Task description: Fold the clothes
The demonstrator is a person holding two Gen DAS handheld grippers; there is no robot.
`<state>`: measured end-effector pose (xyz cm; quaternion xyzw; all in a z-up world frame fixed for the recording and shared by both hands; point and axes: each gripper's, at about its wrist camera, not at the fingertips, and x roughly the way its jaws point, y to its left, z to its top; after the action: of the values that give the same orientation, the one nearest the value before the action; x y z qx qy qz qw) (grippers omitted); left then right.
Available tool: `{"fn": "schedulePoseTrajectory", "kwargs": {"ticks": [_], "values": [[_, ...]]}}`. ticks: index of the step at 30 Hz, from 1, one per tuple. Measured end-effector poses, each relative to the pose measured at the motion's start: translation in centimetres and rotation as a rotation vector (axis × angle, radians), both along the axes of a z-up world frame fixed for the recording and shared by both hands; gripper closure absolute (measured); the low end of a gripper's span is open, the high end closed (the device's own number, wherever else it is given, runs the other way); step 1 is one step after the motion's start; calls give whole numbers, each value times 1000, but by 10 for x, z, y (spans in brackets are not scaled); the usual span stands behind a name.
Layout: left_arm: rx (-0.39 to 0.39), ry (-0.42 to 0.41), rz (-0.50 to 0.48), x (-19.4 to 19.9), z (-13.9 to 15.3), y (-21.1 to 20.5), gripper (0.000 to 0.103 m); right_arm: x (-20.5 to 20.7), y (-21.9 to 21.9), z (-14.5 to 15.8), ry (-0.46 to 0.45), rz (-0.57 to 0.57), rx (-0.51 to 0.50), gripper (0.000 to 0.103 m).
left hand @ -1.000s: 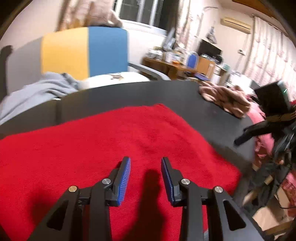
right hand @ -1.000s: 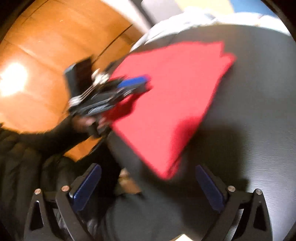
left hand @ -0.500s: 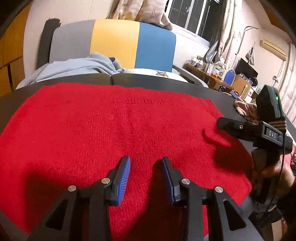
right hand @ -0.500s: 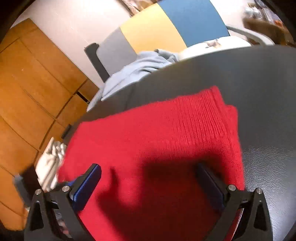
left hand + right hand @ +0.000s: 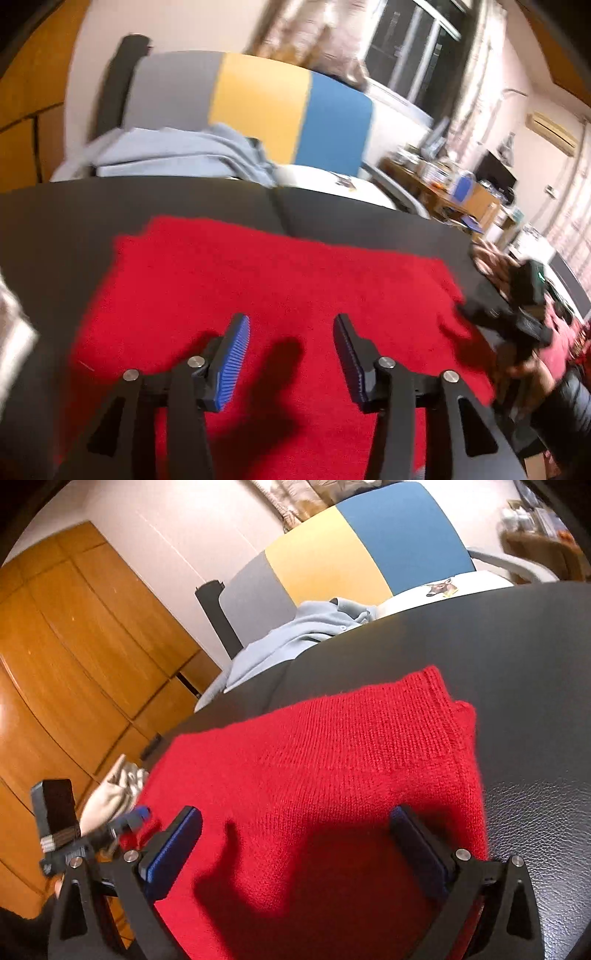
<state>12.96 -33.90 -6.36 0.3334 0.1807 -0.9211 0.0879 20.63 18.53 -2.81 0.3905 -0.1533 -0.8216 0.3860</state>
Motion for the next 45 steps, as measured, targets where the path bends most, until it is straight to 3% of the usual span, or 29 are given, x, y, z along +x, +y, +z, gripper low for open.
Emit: {"fn": "schedulePoseTrajectory", "kwargs": {"ticks": [3,5,9,13,16,23,25,33,35,36,37,45], "values": [[14,-144,161,2,-28,-43,55,3,-1,0,4,1,4,0],[74,-131,196,16,-48,-58,55,4,0,1,8,1,9,0],[25,-81,215,40,-50,-43,58,4,2,0,6,1,-6,0],[91,-38,201,53,-33,-50,56,2,5,-2,-5,3,-39,0],[61,-9,225,55,-14,-72,52,2,7,-3,-10,3,-56,0],[105,-102,83,33,-28,-106,44,3,7,-3,-8,1,-65,0],[159,-125,38,21,-37,-112,32,4,6,-3,-7,-1,-64,0],[218,-152,-21,4,-53,-106,25,4,7,-3,-6,-4,-68,0],[247,-165,-72,-2,-53,-105,32,4,8,-3,-6,-4,-73,0],[276,-166,-91,-4,-54,-105,46,3,8,-3,-6,-3,-75,0],[309,-168,-99,-4,-55,-105,71,3,9,-3,-7,-4,-80,0],[390,-84,22,0,-42,-117,89,2,10,-3,-12,-3,-94,0]]}}
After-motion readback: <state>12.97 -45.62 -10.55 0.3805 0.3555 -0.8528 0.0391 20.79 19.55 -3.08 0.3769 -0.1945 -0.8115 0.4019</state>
